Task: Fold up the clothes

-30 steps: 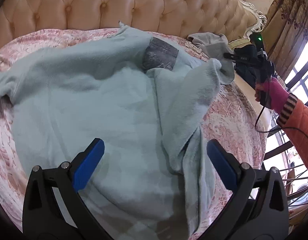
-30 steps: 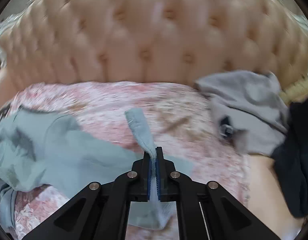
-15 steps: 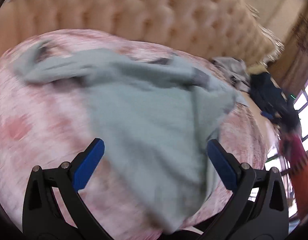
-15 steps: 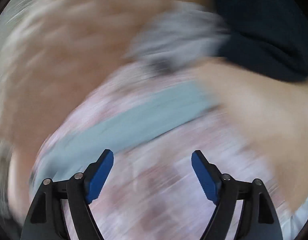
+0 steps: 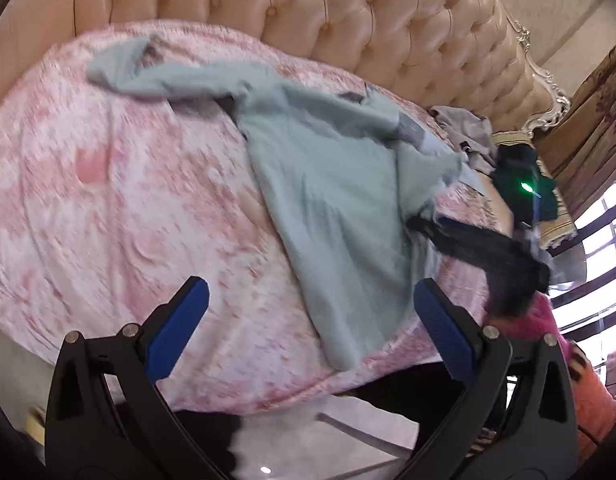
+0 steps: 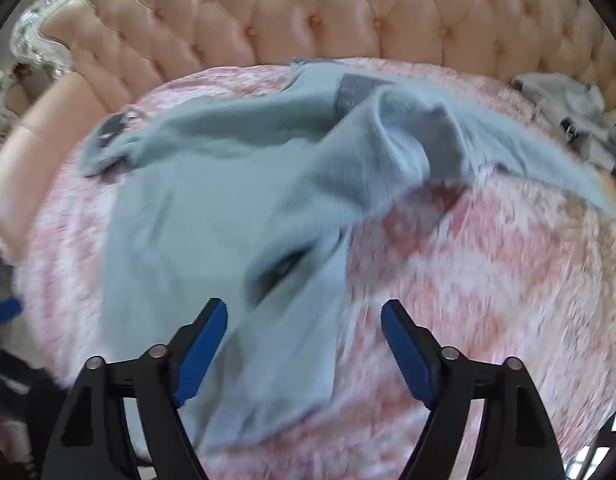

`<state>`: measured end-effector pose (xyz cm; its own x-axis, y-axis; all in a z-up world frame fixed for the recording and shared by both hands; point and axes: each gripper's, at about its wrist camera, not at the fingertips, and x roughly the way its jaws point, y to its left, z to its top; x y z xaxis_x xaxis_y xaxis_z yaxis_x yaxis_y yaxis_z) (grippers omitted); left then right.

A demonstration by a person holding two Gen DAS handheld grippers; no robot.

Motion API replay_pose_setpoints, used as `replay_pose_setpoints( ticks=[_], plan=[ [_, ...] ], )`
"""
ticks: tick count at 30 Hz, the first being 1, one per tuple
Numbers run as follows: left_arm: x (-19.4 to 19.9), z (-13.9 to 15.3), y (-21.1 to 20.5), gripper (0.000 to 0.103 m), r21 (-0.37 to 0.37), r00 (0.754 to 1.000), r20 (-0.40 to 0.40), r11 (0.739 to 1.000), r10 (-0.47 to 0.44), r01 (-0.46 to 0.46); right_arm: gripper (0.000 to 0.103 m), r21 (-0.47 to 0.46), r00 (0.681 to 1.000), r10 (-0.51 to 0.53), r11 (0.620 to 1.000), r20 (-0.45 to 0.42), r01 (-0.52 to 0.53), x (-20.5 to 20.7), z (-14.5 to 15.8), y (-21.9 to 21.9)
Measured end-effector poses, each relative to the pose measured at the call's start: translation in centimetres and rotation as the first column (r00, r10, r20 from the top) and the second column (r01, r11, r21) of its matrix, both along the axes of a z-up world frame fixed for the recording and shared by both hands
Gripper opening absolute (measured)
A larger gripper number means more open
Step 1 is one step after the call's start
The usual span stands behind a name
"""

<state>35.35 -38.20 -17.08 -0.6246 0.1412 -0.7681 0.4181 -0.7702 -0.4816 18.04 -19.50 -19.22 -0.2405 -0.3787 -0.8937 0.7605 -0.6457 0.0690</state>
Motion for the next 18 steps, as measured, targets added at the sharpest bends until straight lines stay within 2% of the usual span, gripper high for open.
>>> replay_pose_setpoints(
  ticks=[2,3,6,8,10,13,14,16,18],
  plan=[
    [0.1,-1.2,0.6,0.103,0.037,1.0,0.013,0.999,-0.014,0.014,0.02,0.014,1.0,0.025,1.0,-0.01,-0.025,0.4,-0.1,-0.7],
    [0.3,-1.7,0.8,0.103,0.05,1.0,0.021,0.999,-0.017,0.016,0.012,0.01,0.999,0.032,0.999,-0.011,-0.031,0.5,0.2,-0.6],
    [0.9,-3.6,1.2,0.103,0.125,1.0,0.03,0.992,0.004,-0.008,0.009,-0.16,0.986,-0.027,0.986,0.163,0.054,-0.4,1.9,2.8],
    [1.6,-4.9,1.1,0.103,0.221,0.999,0.018,0.974,0.048,-0.051,0.007,-0.285,0.954,-0.045,0.949,0.296,0.133,-0.8,2.9,5.2],
    [2.5,-6.4,1.2,0.103,0.35,0.995,-0.017,0.932,0.103,-0.091,0.006,-0.417,0.904,-0.023,0.882,0.426,0.219,-0.8,4.2,8.3],
    [3.9,-8.8,1.6,0.103,0.552,0.972,-0.081,0.822,0.219,-0.139,0.007,-0.523,0.829,0.037,0.792,0.558,0.316,-1.4,4.7,10.2],
    [4.1,-9.1,2.1,0.103,0.577,0.968,-0.087,0.804,0.234,-0.143,0.007,-0.531,0.812,0.035,0.772,0.583,0.348,-1.7,4.6,10.7],
    [4.4,-9.5,3.1,0.103,0.622,0.961,-0.097,0.77,0.259,-0.144,0.007,-0.572,0.768,0.055,0.701,0.638,0.426,-1.6,4.7,11.7],
    [4.4,-9.2,4.8,0.103,0.636,0.959,-0.114,0.761,0.258,-0.129,0.007,-0.603,0.736,0.095,0.649,0.67,0.465,-1.1,5.5,12.1]
  ],
)
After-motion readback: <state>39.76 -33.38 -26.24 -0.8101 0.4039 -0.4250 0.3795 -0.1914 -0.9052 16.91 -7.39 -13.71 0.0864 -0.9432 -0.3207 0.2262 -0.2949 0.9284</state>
